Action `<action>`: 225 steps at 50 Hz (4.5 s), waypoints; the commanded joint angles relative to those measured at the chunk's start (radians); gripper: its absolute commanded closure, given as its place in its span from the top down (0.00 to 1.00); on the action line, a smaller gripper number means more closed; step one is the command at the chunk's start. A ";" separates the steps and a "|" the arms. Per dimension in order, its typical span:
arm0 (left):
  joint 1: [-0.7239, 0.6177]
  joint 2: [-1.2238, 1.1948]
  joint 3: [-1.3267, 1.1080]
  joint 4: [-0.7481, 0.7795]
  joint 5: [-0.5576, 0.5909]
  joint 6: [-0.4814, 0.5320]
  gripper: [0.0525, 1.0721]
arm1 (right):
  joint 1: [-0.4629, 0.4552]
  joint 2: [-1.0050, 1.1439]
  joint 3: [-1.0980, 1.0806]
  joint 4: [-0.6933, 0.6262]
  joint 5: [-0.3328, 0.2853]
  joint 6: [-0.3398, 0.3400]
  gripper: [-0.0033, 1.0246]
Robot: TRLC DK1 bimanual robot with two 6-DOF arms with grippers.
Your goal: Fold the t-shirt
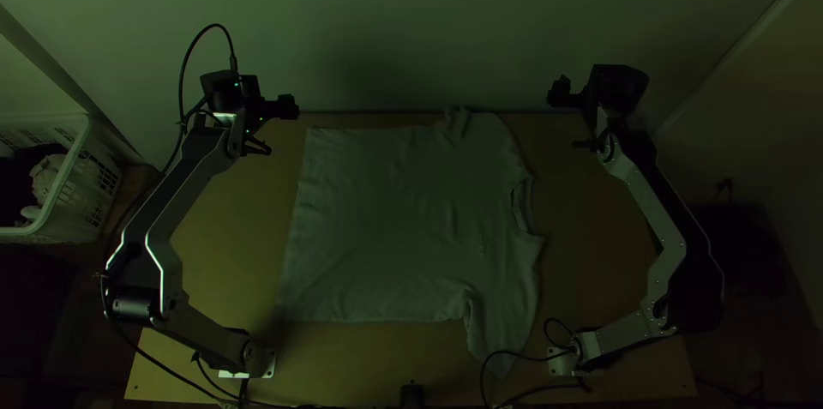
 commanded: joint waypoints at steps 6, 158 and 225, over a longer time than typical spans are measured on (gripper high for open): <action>0.000 0.136 0.124 -0.104 -0.008 -0.011 0.96 | 0.033 0.109 0.090 -0.057 -0.021 0.062 0.96; -0.021 0.682 0.600 -0.400 -0.102 -0.053 0.03 | 0.110 0.931 0.863 -0.621 -0.029 0.257 0.47; 0.014 0.628 0.655 -0.412 -0.099 -0.071 0.03 | 0.088 0.752 0.798 -0.680 -0.058 0.160 0.03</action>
